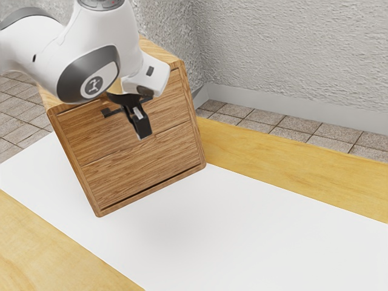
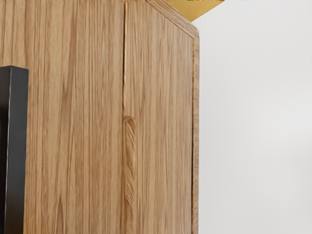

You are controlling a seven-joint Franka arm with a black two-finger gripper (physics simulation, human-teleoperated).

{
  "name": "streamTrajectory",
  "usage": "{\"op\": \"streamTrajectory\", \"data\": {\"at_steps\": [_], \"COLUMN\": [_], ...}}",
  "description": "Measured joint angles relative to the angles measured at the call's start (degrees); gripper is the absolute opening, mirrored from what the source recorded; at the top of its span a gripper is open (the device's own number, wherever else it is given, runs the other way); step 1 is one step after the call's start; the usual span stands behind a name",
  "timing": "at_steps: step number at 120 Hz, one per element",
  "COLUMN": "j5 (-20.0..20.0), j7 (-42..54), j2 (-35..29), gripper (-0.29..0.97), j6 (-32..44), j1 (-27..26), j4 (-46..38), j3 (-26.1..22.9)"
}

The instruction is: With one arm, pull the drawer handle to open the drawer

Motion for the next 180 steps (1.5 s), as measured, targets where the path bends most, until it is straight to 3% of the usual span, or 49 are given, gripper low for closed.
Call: {"op": "streamTrajectory", "data": {"at_steps": [137, 180], "j5": [1.2, 1.5], "j7": [-0.5, -0.5], "j2": [4.0, 3.6], "gripper": [0.68, 0.47], "j6": [2.6, 2.9], "j1": [0.5, 0.8], "j4": [2.2, 2.4], "j3": [2.0, 2.0]}}
